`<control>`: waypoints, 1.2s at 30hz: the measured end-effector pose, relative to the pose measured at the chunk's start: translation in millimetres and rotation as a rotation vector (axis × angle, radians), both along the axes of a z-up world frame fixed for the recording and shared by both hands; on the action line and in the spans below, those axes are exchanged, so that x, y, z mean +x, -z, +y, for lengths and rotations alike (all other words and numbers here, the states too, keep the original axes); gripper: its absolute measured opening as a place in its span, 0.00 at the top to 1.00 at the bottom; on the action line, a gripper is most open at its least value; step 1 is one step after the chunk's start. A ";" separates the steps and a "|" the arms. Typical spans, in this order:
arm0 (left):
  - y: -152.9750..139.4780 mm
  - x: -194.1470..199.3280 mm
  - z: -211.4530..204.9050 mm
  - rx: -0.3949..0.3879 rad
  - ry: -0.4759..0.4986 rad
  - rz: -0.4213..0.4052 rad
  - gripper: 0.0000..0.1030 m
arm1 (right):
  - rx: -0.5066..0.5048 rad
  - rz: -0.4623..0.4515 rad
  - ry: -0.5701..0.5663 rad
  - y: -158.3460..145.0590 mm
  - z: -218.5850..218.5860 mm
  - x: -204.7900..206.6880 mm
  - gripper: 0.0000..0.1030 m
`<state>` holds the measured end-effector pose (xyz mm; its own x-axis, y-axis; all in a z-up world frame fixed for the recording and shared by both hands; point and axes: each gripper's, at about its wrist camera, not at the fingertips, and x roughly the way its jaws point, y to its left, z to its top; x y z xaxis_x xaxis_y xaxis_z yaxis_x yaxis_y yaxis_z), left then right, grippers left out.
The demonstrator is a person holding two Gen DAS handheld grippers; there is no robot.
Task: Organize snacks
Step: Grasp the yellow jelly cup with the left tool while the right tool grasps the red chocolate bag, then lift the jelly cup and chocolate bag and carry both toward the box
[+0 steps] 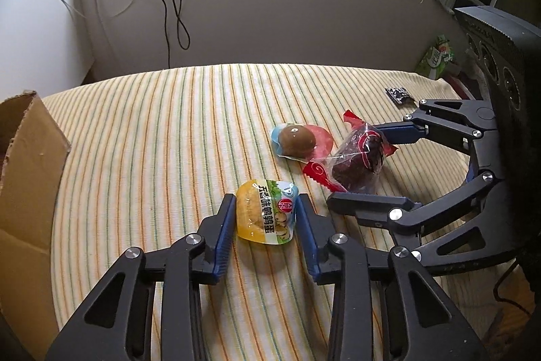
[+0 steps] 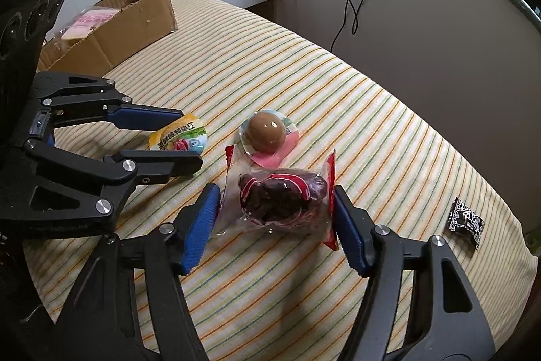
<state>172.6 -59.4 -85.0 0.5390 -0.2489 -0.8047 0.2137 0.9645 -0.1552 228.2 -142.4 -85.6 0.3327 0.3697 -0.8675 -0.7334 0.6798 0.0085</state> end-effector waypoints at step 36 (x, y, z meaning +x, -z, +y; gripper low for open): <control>-67.0 -76.0 53.5 -0.020 -0.088 -0.189 0.68 | 0.121 -0.067 0.006 -60.3 14.4 -50.1 0.43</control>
